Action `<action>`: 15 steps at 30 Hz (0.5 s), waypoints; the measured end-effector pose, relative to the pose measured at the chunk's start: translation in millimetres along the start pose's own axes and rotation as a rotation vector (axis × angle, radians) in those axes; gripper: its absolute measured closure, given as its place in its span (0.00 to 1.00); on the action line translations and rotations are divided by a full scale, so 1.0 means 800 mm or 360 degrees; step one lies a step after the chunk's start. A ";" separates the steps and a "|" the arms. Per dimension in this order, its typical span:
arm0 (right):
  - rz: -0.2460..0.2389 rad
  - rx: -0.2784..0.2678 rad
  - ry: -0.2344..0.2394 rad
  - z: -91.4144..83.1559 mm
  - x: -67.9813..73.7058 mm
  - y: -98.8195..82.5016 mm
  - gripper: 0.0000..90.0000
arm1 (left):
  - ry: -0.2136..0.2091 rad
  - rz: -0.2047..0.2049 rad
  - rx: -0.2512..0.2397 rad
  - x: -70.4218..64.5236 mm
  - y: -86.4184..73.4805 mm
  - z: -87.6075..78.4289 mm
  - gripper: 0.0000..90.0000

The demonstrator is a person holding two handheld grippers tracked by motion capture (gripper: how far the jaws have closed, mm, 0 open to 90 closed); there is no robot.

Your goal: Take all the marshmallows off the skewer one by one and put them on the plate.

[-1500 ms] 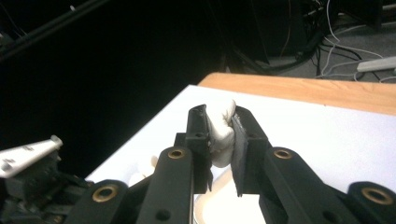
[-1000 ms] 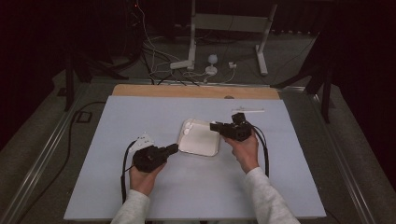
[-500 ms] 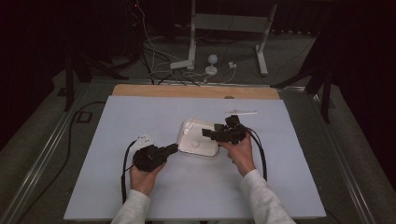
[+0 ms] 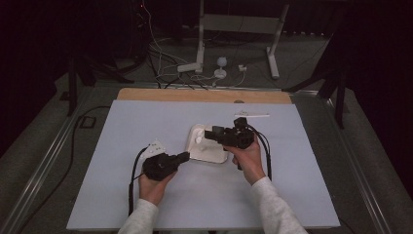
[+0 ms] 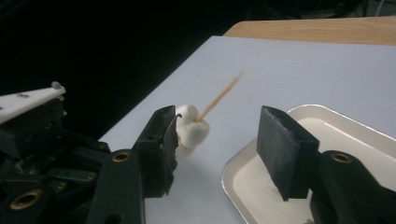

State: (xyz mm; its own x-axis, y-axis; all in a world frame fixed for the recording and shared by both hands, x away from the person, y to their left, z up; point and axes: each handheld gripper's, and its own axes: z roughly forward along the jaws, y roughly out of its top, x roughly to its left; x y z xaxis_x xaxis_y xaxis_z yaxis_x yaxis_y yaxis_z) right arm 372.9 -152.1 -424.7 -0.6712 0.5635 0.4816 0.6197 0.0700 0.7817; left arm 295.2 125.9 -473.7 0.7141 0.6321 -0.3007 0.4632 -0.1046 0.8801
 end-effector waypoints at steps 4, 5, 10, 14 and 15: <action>0.0056 0.0013 0.0051 0.004 -0.002 0.000 0.58 | -0.0012 0.0007 -0.0006 -0.002 0.000 0.001 1.00; 0.0068 0.0015 0.0061 0.005 -0.002 0.000 0.59 | -0.0017 0.0013 -0.0008 -0.002 0.000 0.001 1.00; 0.0080 0.0022 0.0112 0.008 0.000 -0.001 0.62 | -0.0035 0.0034 -0.0004 -0.005 0.001 0.003 1.00; 0.0115 0.0047 0.0174 0.012 0.001 -0.001 0.69 | -0.0040 0.0051 -0.0012 -0.009 0.001 0.004 1.00; 0.0118 0.0051 0.0189 0.013 0.002 -0.001 0.70 | -0.0035 0.0060 -0.0012 -0.009 0.001 0.004 1.00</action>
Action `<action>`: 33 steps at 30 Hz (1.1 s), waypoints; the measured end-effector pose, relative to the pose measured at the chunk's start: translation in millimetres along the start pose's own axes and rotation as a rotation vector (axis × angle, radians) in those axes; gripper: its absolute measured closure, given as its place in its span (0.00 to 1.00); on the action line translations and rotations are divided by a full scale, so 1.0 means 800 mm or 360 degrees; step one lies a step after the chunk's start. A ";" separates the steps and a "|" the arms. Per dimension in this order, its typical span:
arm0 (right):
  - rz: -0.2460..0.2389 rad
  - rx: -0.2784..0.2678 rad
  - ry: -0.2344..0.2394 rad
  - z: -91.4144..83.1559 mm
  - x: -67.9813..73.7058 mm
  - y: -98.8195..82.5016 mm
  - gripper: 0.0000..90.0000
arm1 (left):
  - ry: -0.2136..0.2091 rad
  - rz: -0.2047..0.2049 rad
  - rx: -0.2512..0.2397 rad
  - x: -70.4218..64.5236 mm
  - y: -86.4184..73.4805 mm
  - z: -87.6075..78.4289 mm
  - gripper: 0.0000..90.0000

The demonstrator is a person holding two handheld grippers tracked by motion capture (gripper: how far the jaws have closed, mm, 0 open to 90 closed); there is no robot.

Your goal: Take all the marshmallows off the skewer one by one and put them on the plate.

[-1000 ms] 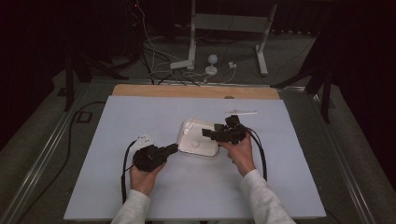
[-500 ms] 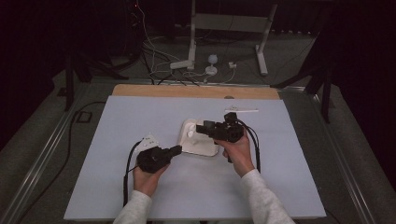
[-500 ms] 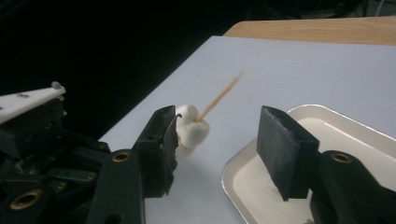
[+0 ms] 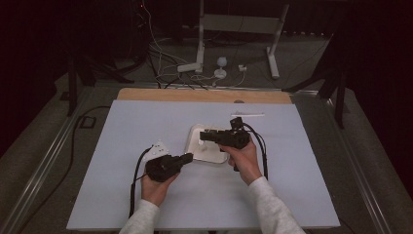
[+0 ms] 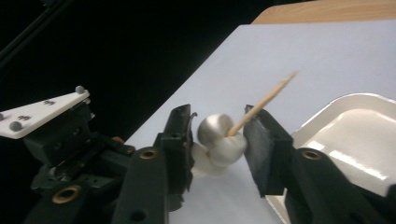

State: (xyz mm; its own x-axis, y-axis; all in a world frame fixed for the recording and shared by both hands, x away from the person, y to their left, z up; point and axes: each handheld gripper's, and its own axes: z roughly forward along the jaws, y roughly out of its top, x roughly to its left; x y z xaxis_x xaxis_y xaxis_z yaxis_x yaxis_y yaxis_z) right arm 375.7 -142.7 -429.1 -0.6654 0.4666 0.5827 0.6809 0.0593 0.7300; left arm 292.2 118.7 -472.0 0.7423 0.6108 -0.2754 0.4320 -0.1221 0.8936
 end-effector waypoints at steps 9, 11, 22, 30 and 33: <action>-0.0011 0.0012 -0.0025 -0.003 0.004 0.003 0.85 | 0.0004 0.0014 0.0012 0.000 0.000 0.001 1.00; -0.0052 -0.0012 -0.0044 -0.005 0.010 0.005 0.87 | 0.0003 0.0029 0.0006 -0.001 0.001 0.001 1.00; -0.0055 -0.0056 -0.0043 -0.008 0.012 0.009 0.88 | -0.0002 0.0073 0.0001 -0.002 0.001 -0.003 1.00; -0.0026 -0.0102 -0.0046 -0.015 0.009 0.011 0.88 | -0.0013 0.0095 0.0009 -0.002 -0.001 -0.002 1.00; -0.0022 -0.0118 -0.0047 -0.018 0.008 0.013 0.88 | -0.0019 0.0098 0.0007 -0.002 0.000 -0.003 1.00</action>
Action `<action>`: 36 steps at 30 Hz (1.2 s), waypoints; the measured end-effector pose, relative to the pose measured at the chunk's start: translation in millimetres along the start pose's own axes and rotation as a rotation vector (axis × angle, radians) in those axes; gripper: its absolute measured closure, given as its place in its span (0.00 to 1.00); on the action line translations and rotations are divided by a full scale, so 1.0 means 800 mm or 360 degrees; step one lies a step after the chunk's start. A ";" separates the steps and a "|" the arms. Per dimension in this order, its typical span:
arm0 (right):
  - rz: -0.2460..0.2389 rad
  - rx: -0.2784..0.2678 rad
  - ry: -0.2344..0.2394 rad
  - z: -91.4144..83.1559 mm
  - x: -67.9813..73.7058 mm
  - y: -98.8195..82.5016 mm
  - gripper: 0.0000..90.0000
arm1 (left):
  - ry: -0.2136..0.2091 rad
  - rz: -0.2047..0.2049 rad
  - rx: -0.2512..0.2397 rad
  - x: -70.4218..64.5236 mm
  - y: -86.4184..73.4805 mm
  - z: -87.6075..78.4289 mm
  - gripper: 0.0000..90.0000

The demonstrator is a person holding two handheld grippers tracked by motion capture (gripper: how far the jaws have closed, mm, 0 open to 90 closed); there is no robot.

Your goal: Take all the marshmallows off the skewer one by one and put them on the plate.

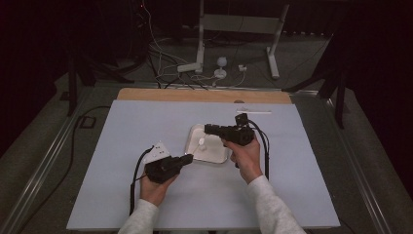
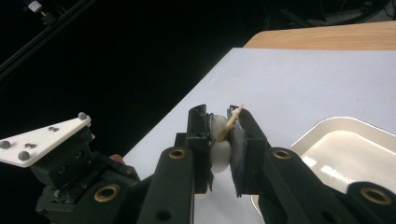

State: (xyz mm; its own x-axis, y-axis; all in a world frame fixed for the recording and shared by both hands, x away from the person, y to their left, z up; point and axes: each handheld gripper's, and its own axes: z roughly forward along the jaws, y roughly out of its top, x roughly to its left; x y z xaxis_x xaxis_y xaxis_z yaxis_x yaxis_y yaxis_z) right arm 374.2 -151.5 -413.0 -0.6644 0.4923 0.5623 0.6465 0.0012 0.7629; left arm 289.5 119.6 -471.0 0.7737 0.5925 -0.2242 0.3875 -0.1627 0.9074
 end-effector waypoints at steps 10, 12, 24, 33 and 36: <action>0.0016 -0.0104 -0.0071 -0.010 -0.004 0.004 0.89 | 0.0031 0.0060 0.0065 0.001 -0.002 -0.001 1.00; 0.0038 -0.0204 -0.0111 -0.027 -0.012 0.011 0.90 | 0.0056 0.0032 0.0126 0.006 -0.011 -0.004 1.00; -0.0052 -0.0152 -0.0277 -0.062 -0.029 0.021 0.88 | 0.0090 -0.0082 0.0048 0.016 -0.010 -0.008 1.00; -0.0087 0.0071 -0.0438 -0.021 -0.046 -0.008 0.86 | 0.0076 -0.0145 0.0014 0.019 -0.009 -0.008 1.00; -0.0091 0.0117 -0.0474 -0.012 -0.049 -0.014 0.81 | 0.0075 -0.0150 0.0011 0.020 -0.009 -0.008 1.00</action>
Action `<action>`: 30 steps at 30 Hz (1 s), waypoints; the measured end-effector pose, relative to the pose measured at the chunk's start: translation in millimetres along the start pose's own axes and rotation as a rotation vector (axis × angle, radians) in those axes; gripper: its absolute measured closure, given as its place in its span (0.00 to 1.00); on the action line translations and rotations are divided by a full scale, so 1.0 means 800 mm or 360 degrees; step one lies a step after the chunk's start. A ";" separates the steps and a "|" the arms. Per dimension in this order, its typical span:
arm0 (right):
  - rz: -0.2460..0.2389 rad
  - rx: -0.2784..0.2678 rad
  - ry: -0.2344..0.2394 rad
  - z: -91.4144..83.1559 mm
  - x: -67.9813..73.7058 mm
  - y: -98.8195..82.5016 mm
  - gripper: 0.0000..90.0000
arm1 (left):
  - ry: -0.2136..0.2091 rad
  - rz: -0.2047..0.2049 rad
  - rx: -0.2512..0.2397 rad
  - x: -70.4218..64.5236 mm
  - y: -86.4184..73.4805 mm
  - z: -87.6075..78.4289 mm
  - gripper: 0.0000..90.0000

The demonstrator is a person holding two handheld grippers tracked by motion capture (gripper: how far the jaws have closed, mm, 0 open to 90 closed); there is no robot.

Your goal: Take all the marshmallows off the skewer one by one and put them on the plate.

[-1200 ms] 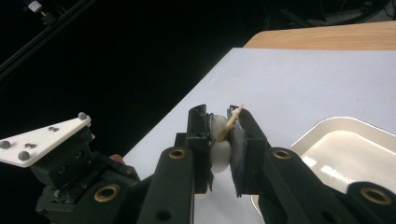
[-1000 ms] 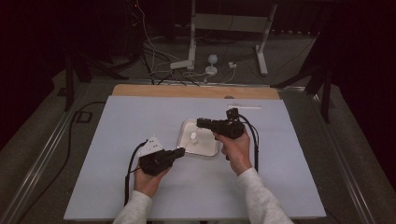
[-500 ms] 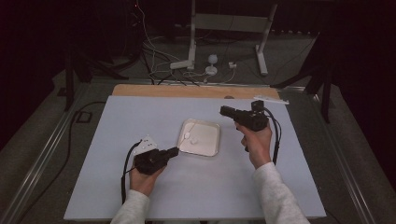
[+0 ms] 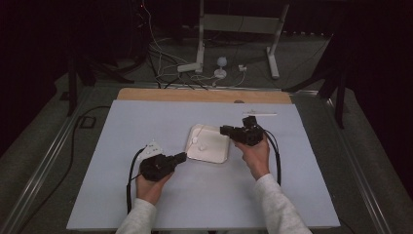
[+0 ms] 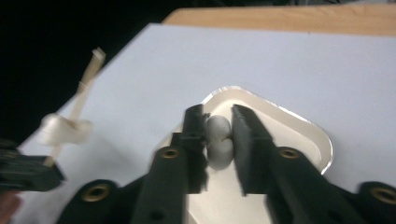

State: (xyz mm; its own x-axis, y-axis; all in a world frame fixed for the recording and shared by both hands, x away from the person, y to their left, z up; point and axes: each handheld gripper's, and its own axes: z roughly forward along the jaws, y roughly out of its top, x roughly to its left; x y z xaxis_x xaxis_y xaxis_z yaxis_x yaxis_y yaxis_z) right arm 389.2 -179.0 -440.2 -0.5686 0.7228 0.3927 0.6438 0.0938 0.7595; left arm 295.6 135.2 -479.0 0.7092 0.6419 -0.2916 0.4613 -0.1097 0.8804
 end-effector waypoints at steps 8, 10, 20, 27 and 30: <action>-0.0006 0.0051 -0.0059 0.014 0.002 -0.005 0.37 | 0.0012 -0.0010 -0.0001 0.001 0.000 0.002 1.00; -0.0010 0.0044 -0.0034 0.011 0.005 -0.004 0.33 | 0.0017 -0.0013 -0.0002 0.001 0.000 0.003 1.00; -0.0016 0.0044 0.0130 0.006 0.027 -0.004 0.29 | 0.0039 -0.0020 -0.0013 -0.001 0.001 0.004 1.00; -0.0042 0.0084 0.0256 0.012 0.052 -0.005 0.32 | 0.0052 -0.0018 -0.0021 -0.003 0.001 0.006 1.00; -0.0036 0.0110 0.0295 0.016 0.060 -0.005 0.38 | 0.0052 -0.0014 -0.0020 -0.005 0.001 0.008 1.00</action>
State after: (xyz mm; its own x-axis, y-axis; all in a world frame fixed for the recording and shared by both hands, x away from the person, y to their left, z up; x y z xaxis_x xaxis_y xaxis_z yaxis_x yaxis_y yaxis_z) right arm 366.1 -136.0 -430.9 -0.6636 0.5821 0.4699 0.6600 0.1600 0.7340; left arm 296.7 127.9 -479.5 0.6872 0.6674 -0.2870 0.4606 -0.0947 0.8825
